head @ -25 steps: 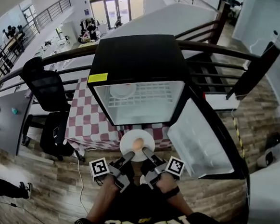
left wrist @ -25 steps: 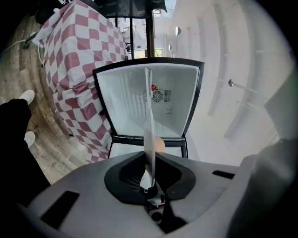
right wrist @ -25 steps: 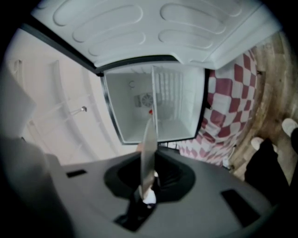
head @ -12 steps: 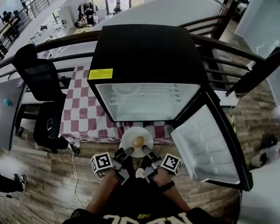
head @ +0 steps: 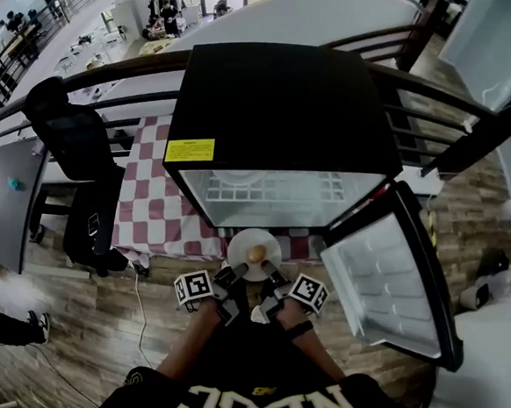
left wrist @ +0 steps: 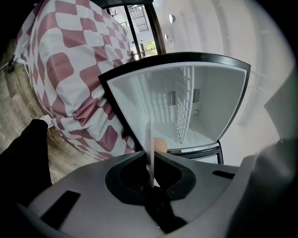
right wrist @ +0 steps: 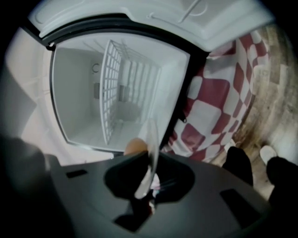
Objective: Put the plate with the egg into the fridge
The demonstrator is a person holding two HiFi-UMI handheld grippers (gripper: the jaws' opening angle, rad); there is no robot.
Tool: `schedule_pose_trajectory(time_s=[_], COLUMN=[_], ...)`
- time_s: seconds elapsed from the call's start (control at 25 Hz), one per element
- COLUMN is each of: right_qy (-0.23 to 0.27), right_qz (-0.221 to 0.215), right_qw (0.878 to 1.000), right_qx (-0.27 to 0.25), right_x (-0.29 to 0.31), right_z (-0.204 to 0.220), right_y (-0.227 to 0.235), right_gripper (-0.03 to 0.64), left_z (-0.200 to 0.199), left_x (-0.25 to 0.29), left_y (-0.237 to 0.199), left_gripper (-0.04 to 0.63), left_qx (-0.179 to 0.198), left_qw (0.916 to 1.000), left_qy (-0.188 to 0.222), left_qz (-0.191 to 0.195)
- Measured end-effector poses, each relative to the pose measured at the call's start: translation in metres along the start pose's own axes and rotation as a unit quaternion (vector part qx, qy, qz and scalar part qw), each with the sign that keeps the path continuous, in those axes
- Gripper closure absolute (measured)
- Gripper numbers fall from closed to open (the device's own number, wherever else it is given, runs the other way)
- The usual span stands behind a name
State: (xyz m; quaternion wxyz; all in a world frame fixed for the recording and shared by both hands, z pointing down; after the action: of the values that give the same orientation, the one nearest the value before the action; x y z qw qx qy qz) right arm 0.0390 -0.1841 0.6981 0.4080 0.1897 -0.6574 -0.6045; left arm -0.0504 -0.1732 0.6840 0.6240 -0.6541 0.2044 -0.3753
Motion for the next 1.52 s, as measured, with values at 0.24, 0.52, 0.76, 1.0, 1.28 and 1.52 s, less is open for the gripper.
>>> schedule_pose_trajectory(time_s=[0.24,0.52,0.76,1.0,1.28,1.52], right_qy=[0.014,0.033,0.044,0.054,0.073,0.075], right_qz=[0.020,0.025,0.028,0.040,0.044,0.056], right_qw=[1.000,0.999,0.998,0.997,0.995,0.994], right_qx=[-0.011,-0.019,-0.031,-0.039,-0.048,-0.055], right_x=[0.030,0.063,0.089,0.109,0.124,0.131], right_z=[-0.015,-0.029,-0.041,-0.052,-0.066,-0.071], right_y=[0.018,0.024,0.028,0.032,0.029,0.027], right_gripper=[0.563,0.561,0.561,0.561,0.562,0.561], left_z=[-0.019,-0.046,-0.064,-0.082,-0.095,-0.100], left_x=[0.025,0.049,0.066,0.083,0.101,0.108], left_y=[-0.024,-0.036,-0.046,-0.054,-0.061,-0.060], left_gripper=[0.552,0.554,0.552,0.552,0.554,0.553], left_qx=[-0.016,-0.028,-0.033,-0.030,-0.041,-0.044], left_qw=[0.9998,0.9992,0.9984,0.9973,0.9944,0.9941], left_qy=[0.007,0.024,0.045,0.067,0.092,0.092], left_qz=[-0.009,-0.012,-0.007,-0.012,-0.031,-0.037])
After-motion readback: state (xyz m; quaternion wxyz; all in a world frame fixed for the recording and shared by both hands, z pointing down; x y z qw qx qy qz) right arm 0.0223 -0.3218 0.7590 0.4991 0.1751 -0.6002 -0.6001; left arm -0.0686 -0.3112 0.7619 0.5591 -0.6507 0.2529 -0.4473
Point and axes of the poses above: the fingertips, and each gripper's own axes: x forward along the fingers, y to its right, z out of its underside, the point moved 2 cm from there along -x, backward along the fingers, and after that the axes turned 7 degrees about y, right-handed, at the moved point
